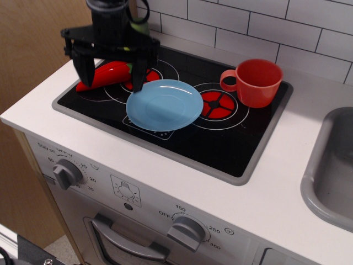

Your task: Put cup on plate

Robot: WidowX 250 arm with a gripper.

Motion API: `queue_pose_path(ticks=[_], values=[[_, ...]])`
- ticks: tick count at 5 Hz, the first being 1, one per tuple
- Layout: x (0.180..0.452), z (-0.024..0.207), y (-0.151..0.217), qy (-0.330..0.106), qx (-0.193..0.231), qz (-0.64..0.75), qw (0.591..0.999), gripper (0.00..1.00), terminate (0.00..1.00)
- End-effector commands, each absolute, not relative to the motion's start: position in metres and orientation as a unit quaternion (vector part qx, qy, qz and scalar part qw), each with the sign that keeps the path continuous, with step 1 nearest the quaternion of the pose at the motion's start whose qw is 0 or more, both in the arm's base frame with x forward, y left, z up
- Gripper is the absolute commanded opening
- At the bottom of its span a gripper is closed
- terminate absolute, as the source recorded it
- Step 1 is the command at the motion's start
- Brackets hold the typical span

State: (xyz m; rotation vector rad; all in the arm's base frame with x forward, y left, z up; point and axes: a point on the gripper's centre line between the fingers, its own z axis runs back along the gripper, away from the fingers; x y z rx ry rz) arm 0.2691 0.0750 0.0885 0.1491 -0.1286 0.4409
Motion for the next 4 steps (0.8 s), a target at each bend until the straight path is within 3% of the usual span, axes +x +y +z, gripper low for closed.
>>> queue_pose_path(ticks=[1, 4], values=[[0.309, 0.098, 0.039, -0.084, 0.062, -0.023, 0.994, 1.00, 0.00], [0.328, 0.100, -0.014, -0.111, 0.008, -0.346, 0.932, 1.00, 0.00]])
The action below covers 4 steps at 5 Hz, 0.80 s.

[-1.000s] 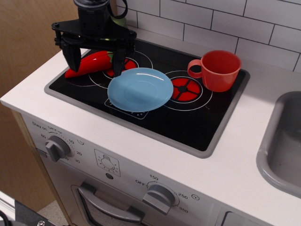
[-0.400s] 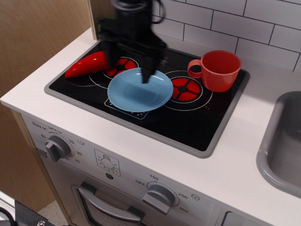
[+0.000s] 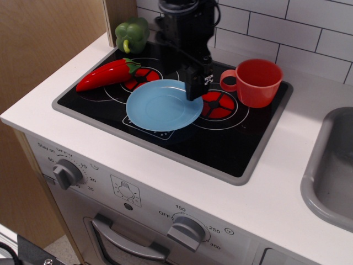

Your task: Put cup on plate

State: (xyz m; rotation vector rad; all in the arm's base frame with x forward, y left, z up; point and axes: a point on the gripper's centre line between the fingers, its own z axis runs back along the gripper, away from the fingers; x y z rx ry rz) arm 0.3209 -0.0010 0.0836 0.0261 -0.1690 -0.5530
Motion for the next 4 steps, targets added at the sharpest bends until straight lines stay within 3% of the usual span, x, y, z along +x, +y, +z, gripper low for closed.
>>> queue_pose_path(ticks=[1, 4], values=[[0.343, 0.103, -0.019, -0.114, 0.005, -0.371, 0.921, 1.00, 0.00], [0.368, 0.088, -0.025, -0.099, 0.023, -0.376, 0.921, 1.00, 0.00]])
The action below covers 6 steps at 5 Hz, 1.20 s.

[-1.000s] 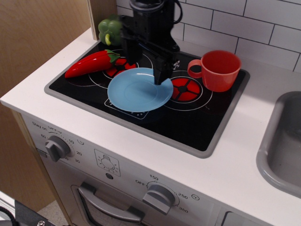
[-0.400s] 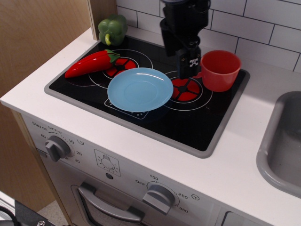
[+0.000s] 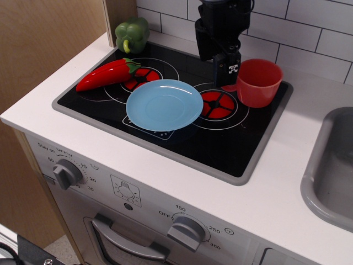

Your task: Put cup on plate

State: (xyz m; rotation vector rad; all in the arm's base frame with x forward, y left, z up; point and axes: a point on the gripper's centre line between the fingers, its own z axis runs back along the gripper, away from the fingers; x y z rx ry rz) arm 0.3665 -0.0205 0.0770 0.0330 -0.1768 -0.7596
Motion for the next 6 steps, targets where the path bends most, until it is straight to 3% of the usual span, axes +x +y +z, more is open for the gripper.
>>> queue_pose_path(ticks=[1, 2, 4, 6], values=[[0.365, 0.083, -0.028, -0.083, 0.026, -0.385, 0.919, 1.00, 0.00], [0.364, 0.081, -0.031, -0.079, 0.014, -0.380, 0.921, 0.00, 0.00], [0.364, 0.087, -0.029, -0.094, -0.002, -0.354, 0.931, 0.00, 0.00], [0.352, 0.108, -0.013, -0.114, 0.001, -0.303, 0.946, 0.00, 0.00]])
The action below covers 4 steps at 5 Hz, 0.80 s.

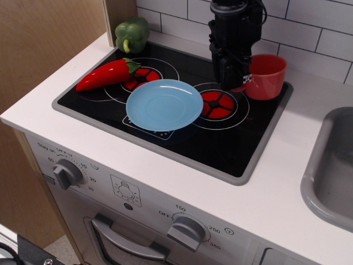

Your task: Put cup on plate

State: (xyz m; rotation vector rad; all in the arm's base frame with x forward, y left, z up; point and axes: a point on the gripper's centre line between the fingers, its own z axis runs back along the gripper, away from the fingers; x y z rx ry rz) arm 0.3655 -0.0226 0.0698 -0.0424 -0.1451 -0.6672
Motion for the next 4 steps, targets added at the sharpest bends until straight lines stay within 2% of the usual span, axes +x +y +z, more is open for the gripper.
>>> queue_pose_path(ticks=[1, 2, 4], values=[[0.326, 0.122, 0.002, -0.129, 0.005, -0.294, 0.947, 0.00, 0.00], [0.305, 0.123, 0.020, -0.120, 0.017, -0.276, 0.954, 0.00, 0.00], [0.274, 0.102, 0.059, -0.092, 0.030, -0.272, 0.958, 0.00, 0.00]])
